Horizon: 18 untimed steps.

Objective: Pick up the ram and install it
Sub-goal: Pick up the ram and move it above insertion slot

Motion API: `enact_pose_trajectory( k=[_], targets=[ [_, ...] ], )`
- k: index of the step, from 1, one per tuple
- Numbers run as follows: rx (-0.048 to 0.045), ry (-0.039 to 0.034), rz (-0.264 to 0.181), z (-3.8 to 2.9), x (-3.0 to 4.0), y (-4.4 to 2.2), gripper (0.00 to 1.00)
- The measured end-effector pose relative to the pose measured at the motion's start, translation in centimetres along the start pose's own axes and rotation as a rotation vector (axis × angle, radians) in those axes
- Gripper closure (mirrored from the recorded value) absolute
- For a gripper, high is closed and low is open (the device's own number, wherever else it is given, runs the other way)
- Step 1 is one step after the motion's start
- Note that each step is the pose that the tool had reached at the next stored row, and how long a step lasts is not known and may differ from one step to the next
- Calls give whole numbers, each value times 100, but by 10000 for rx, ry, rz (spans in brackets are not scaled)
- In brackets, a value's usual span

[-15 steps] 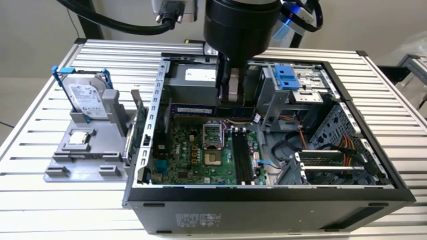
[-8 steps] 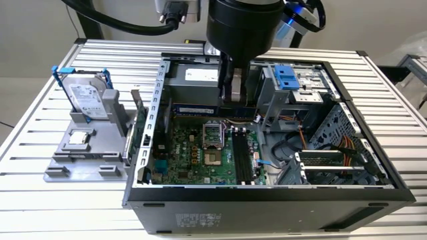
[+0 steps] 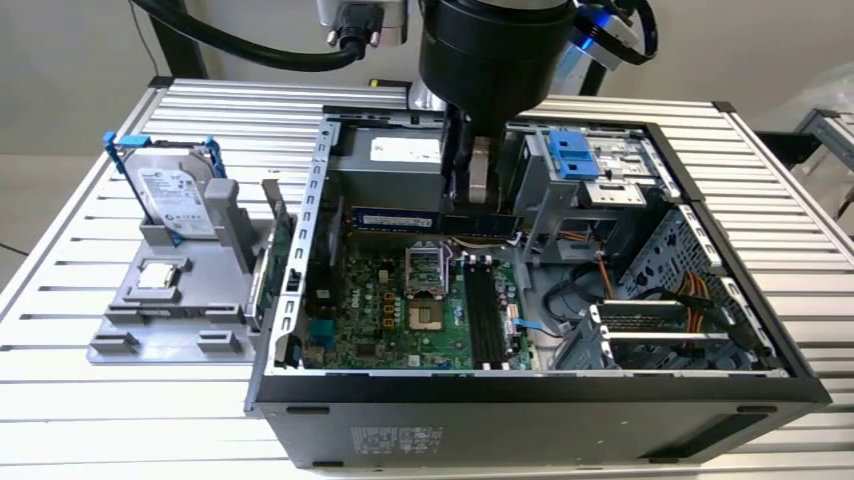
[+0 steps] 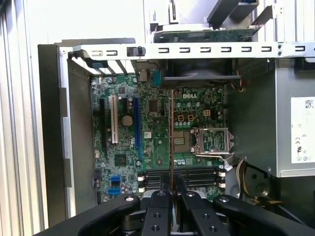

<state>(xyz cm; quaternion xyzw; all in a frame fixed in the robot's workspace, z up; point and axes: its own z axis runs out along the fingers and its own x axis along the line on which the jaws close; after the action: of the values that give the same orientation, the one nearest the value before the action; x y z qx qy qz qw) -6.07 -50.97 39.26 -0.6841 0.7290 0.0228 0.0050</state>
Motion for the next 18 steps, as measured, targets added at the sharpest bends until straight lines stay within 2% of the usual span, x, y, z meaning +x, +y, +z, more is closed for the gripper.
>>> enact_pose_trajectory(
  k=[18],
  targets=[
    [0, 0, 11, -2, -4, -65, 100]
  ],
)
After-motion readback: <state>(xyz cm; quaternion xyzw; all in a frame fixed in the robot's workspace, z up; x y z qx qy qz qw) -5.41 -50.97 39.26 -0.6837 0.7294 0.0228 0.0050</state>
